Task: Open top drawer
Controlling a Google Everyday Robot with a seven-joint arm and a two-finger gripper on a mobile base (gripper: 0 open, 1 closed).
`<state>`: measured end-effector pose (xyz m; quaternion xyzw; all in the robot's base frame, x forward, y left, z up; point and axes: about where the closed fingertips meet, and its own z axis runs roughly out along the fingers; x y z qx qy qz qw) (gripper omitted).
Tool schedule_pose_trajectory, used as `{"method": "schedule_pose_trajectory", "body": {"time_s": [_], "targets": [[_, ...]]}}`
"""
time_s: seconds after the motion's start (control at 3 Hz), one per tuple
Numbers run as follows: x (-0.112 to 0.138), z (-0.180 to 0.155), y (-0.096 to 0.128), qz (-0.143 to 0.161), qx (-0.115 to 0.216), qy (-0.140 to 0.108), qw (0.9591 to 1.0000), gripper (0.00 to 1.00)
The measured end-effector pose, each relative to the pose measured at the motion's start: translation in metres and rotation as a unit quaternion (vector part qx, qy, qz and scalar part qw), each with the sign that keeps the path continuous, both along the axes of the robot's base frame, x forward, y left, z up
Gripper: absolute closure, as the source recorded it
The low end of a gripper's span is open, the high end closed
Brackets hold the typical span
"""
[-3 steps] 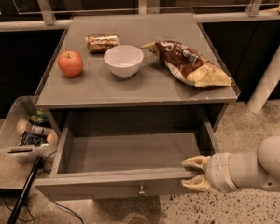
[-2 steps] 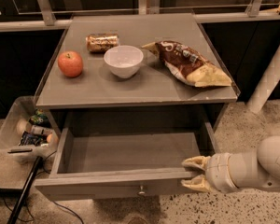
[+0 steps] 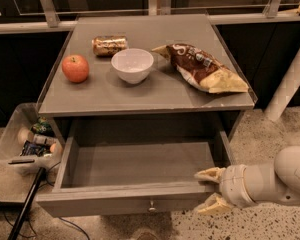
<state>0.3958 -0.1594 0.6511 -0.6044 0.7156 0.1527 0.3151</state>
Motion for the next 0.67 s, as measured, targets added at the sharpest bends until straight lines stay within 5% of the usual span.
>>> {"method": "schedule_pose_trajectory", "body": {"time_s": [0.33, 0.67], "targets": [[0.0000, 0.0000, 0.0000, 0.000, 0.000, 0.000, 1.0000, 0.00], [0.0000, 0.0000, 0.0001, 0.000, 0.000, 0.000, 1.0000, 0.00]]}}
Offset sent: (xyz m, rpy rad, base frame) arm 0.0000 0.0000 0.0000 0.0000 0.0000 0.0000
